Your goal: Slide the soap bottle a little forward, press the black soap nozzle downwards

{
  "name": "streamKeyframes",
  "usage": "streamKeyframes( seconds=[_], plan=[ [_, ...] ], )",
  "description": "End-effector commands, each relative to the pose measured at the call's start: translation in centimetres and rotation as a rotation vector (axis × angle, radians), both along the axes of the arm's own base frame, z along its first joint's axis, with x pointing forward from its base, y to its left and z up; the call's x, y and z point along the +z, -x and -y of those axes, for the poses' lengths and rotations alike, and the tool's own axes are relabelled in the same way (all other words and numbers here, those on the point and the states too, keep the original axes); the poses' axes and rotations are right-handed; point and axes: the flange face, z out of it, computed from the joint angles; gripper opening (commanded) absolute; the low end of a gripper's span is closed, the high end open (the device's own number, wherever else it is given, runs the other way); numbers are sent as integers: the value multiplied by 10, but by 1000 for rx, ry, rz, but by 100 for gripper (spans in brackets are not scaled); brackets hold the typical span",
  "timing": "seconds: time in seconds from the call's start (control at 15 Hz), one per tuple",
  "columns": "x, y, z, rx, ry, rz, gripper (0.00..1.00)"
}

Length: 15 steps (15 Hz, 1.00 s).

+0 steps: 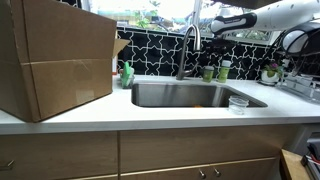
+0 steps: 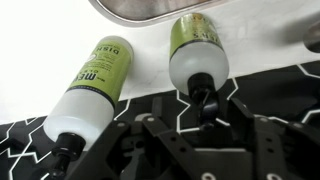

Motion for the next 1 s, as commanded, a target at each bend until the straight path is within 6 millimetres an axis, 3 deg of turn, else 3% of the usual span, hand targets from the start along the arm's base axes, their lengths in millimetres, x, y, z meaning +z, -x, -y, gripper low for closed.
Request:
streamKeyframes(
  seconds=[0.0, 0.27, 0.33, 0.4, 0.47, 0.93],
  plan=[
    [8, 6, 1, -27, -21, 11, 99],
    [27, 5, -3, -23, -5, 42, 100],
    [30, 5, -4, -26, -4, 46, 96],
    [32, 5, -4, -32, -2, 51, 75],
    [33, 4, -4, -37, -2, 54, 75],
    [29, 5, -4, -63, -32, 55, 20]
  ],
)
